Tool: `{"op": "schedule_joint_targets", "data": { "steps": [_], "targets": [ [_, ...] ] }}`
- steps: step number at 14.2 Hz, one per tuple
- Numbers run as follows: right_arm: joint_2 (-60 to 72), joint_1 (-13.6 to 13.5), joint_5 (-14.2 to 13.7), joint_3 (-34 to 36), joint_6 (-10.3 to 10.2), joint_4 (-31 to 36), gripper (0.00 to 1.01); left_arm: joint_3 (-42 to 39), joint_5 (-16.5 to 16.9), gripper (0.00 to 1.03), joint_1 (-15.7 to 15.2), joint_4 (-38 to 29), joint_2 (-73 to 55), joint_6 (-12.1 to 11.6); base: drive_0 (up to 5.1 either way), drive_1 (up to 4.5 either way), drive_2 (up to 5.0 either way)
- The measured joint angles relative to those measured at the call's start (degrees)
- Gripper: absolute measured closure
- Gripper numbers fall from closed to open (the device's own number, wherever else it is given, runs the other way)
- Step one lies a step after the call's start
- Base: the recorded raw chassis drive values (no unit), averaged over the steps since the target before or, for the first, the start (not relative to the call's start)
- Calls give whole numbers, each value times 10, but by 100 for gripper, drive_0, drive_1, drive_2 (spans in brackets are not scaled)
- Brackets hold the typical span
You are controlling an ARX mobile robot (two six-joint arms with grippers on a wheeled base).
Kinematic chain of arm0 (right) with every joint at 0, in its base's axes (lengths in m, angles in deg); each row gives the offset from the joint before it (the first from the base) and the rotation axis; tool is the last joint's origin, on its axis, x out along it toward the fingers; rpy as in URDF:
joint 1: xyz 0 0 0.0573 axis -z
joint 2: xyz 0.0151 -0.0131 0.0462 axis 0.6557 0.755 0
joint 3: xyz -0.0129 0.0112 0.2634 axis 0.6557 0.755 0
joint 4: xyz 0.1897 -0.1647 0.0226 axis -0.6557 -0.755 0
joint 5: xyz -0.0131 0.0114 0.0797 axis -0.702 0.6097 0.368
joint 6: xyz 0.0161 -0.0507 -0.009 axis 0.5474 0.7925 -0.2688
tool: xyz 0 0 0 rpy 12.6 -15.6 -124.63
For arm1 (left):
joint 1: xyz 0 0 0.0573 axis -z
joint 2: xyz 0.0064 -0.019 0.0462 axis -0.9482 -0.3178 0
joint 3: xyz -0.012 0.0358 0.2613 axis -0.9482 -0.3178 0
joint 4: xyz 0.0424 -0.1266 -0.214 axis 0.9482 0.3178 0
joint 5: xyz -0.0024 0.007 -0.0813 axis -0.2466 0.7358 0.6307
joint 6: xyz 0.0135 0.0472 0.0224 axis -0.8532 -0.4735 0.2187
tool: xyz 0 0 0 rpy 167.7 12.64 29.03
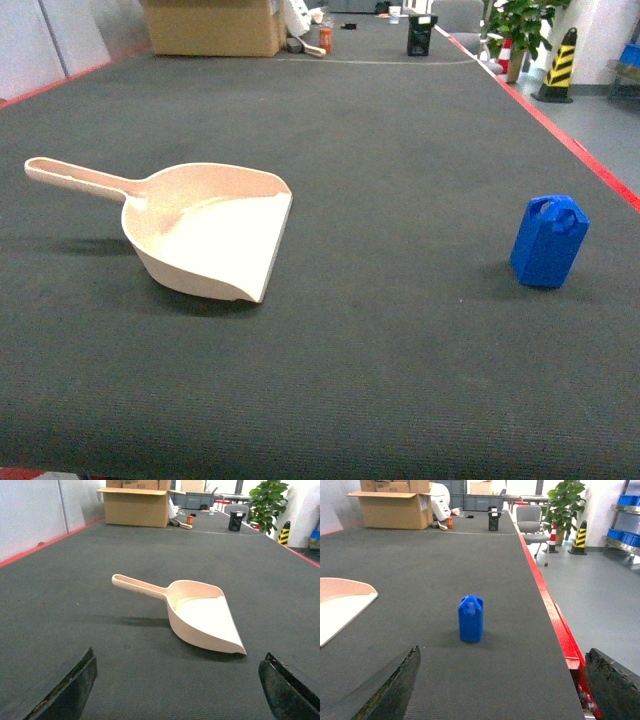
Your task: Place part in tray to right shelf
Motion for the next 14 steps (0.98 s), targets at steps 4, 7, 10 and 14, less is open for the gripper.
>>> {"op": "schedule_joint_targets", "data": {
  "steps": [4,7,10,14],
  "targets": [
    [0,0,0,0,0,0,3,0,0,5,0,0,0,0,0,0,0],
    [0,0,0,0,0,0,3,0,0,5,0,0,0,0,0,0,0],
    [0,0,0,0,0,0,3,0,0,5,0,0,0,0,0,0,0],
    [0,0,0,0,0,0,3,0,0,5,0,0,0,0,0,0,0]
  ]
}}
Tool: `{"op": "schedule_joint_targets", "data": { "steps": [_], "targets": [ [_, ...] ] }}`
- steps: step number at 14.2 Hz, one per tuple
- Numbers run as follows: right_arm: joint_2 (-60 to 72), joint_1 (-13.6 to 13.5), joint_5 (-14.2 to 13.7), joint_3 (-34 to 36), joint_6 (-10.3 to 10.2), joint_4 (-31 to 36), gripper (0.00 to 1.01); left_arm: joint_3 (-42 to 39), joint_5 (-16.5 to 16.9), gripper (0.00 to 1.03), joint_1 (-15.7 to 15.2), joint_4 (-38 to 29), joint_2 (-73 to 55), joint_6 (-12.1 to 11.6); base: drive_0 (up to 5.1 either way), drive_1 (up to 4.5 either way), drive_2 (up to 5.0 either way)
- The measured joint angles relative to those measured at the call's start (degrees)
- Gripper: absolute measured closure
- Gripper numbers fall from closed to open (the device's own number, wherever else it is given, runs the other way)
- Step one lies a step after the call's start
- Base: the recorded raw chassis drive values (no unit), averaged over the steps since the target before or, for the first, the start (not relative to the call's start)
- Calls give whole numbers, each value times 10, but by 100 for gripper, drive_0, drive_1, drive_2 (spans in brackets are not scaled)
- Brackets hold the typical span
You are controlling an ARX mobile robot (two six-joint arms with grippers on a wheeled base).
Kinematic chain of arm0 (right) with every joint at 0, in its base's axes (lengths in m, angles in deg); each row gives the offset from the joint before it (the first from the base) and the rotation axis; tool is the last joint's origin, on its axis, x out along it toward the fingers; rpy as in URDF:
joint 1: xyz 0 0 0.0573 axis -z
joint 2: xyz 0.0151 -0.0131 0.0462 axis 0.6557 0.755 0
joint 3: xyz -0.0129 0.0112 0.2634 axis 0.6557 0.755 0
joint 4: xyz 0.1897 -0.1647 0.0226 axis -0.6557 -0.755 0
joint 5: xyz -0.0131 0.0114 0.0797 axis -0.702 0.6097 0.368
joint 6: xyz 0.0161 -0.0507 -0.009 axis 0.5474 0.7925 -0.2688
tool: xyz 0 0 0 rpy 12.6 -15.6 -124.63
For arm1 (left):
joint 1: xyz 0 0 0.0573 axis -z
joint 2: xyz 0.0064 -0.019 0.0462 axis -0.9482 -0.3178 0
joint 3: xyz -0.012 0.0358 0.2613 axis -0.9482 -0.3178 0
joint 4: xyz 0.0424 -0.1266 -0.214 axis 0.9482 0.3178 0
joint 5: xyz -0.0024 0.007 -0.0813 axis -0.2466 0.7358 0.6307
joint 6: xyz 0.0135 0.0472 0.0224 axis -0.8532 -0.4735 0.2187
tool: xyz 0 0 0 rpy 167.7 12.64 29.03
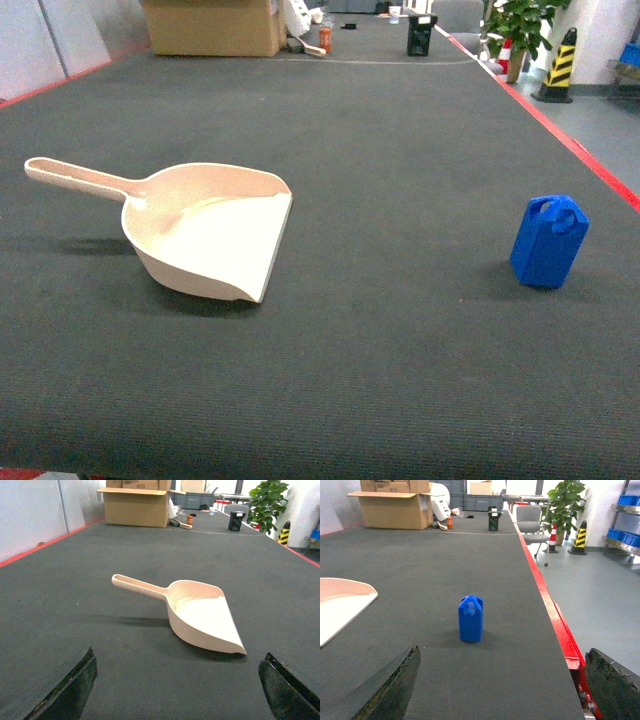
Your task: Place part in tray to right shelf
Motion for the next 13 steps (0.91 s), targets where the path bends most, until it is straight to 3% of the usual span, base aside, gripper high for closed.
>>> {"op": "schedule_joint_targets", "data": {
  "steps": [13],
  "targets": [
    [0,0,0,0,0,0,3,0,0,5,0,0,0,0,0,0,0]
  ]
}}
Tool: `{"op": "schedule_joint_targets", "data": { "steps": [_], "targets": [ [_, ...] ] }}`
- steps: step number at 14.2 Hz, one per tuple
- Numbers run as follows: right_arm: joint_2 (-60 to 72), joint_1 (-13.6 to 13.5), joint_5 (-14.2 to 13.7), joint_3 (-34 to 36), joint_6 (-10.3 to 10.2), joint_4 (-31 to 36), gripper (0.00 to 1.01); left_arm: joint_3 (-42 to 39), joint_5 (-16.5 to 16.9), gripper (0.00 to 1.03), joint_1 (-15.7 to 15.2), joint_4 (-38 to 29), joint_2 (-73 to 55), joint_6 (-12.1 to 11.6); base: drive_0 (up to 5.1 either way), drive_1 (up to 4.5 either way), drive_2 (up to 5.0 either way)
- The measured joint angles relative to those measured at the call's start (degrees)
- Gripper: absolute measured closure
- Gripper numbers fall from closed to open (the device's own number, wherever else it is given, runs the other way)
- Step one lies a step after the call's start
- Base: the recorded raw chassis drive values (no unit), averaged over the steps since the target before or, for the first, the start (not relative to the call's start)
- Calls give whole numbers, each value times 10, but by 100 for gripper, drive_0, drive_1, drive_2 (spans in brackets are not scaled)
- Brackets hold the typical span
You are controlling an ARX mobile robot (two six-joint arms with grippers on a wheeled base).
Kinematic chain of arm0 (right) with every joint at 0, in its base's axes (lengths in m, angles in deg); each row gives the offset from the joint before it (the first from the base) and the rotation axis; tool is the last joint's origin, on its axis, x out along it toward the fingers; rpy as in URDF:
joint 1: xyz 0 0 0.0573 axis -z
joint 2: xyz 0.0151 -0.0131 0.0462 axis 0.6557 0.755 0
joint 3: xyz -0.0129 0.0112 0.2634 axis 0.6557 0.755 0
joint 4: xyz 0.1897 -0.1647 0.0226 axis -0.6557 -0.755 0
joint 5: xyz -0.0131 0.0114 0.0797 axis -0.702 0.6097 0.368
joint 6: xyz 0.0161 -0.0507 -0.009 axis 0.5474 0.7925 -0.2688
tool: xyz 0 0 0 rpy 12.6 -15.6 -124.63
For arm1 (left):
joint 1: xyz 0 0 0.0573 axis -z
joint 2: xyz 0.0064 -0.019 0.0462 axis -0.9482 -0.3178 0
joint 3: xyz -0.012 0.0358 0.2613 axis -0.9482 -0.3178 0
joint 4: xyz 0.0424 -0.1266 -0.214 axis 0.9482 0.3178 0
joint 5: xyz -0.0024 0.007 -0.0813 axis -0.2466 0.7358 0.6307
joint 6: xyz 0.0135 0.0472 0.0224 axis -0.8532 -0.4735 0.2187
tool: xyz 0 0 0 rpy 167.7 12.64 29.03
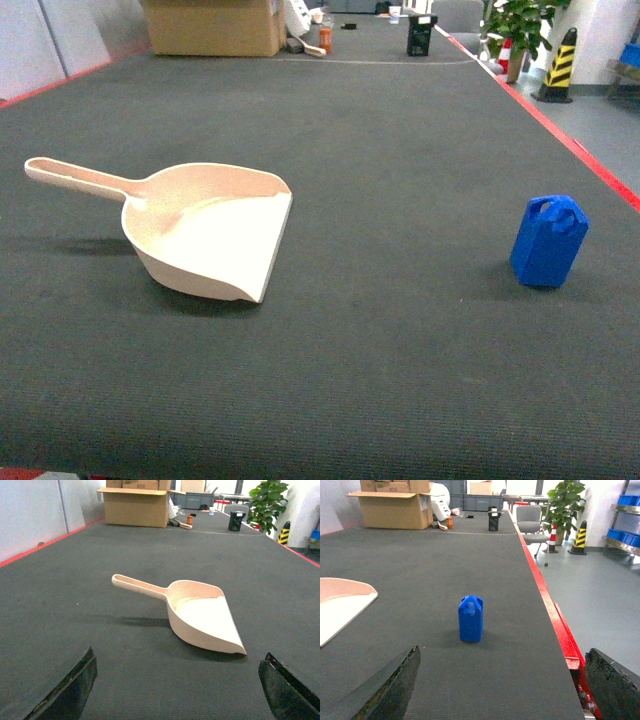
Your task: Place part in tray to right shelf
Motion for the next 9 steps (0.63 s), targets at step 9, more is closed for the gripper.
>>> {"op": "schedule_joint_targets", "data": {
  "steps": [9],
  "targets": [
    [0,0,0,0,0,0,3,0,0,5,0,0,0,0,0,0,0]
  ]
}}
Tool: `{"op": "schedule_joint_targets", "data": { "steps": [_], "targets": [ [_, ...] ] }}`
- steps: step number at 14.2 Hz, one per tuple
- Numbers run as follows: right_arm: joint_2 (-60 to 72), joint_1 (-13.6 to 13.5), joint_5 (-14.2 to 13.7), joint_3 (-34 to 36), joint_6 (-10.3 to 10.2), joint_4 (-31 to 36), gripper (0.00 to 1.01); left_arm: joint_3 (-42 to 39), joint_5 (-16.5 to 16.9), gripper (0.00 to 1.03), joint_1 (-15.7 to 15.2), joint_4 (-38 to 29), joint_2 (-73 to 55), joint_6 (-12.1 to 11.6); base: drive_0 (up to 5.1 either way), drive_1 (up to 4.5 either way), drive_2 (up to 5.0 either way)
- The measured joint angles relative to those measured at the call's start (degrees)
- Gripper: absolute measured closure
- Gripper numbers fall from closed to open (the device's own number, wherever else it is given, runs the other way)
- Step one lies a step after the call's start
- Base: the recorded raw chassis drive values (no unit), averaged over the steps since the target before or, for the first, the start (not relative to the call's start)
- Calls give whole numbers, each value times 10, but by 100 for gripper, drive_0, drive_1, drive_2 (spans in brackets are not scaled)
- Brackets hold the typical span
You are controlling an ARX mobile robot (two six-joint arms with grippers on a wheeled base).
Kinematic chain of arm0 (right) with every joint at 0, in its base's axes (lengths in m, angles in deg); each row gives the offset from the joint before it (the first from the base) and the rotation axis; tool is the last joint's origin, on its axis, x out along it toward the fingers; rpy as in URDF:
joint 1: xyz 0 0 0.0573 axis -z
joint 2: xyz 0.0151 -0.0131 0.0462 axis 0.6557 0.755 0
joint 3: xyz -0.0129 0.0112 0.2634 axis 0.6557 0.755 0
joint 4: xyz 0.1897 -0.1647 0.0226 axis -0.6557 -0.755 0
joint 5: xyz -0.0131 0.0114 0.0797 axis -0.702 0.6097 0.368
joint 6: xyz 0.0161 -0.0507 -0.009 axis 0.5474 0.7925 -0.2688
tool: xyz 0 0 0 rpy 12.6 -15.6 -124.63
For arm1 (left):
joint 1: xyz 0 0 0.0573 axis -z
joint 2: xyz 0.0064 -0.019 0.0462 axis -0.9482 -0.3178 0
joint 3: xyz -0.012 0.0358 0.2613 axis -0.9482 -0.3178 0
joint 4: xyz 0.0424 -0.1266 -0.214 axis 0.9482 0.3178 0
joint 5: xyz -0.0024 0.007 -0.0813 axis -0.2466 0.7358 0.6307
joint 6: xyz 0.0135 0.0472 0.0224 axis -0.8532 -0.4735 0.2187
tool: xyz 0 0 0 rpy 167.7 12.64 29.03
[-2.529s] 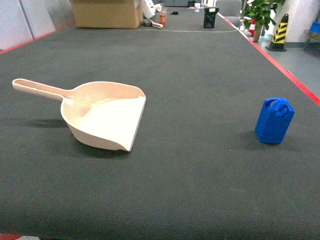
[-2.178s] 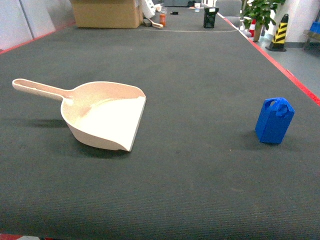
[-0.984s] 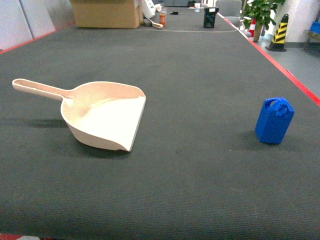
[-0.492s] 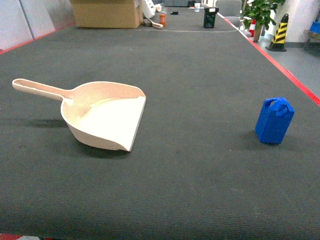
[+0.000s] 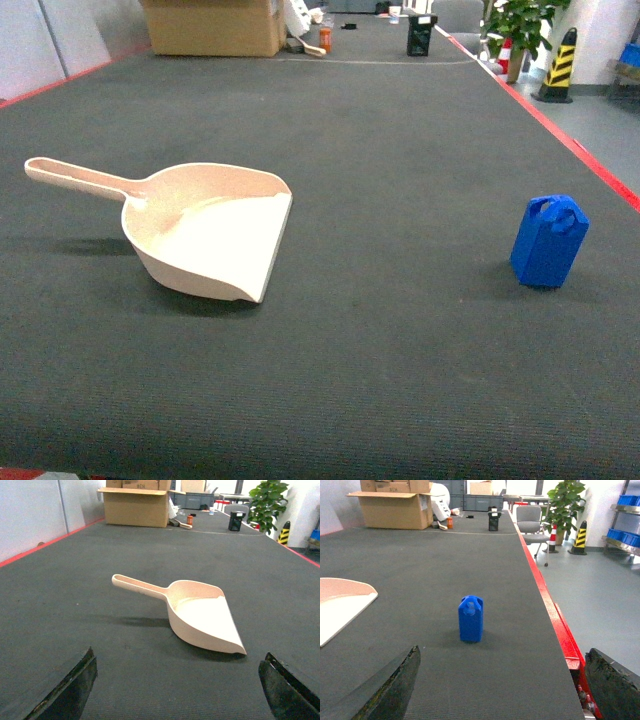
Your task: Place part in tray to right shelf
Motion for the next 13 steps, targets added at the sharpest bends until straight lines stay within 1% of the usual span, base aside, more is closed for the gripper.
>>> {"op": "schedule_joint_targets", "data": {
  "steps": [13],
  "targets": [
    [0,0,0,0,0,0,3,0,0,5,0,0,0,0,0,0,0]
  ]
}}
